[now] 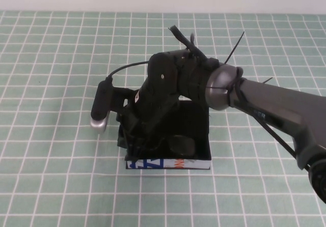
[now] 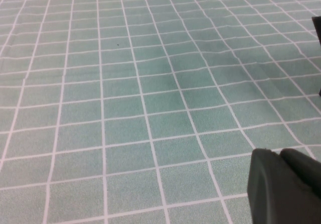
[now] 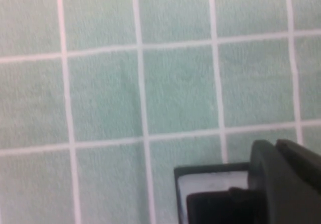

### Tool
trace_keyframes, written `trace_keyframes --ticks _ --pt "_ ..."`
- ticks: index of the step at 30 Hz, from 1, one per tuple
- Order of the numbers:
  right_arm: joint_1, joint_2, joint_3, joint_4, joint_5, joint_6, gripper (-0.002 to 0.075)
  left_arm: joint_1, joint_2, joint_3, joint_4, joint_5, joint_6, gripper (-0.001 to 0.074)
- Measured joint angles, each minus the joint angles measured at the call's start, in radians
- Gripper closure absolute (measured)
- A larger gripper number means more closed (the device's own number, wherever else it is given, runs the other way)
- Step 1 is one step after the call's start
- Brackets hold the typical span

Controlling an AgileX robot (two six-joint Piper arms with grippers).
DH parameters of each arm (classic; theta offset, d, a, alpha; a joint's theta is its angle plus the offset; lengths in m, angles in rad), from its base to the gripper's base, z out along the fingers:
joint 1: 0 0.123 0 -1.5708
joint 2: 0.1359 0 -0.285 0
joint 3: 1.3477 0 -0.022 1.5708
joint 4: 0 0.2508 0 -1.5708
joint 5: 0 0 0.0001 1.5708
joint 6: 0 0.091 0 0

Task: Return glasses to glasses case
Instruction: Place the glasses in the glasses case

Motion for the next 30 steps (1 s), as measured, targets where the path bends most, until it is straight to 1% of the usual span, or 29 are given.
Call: trace_keyframes --ticks 7,20,30 --pt "0.000 0.000 -0.013 -0.082 0.036 0.035 0.0737 0.000 0.000 0.000 0.000 0.000 0.000 0.0737" --pt "-0.005 -0.069 -0.016 -0.088 0.060 0.035 0.0737 0.000 0.000 0.000 0.000 0.000 0.000 0.0737" --pt "-0.034 -0.041 -0.016 -0.141 0.076 0.064 0.0737 0.000 0.000 0.000 0.000 0.000 0.000 0.0737"
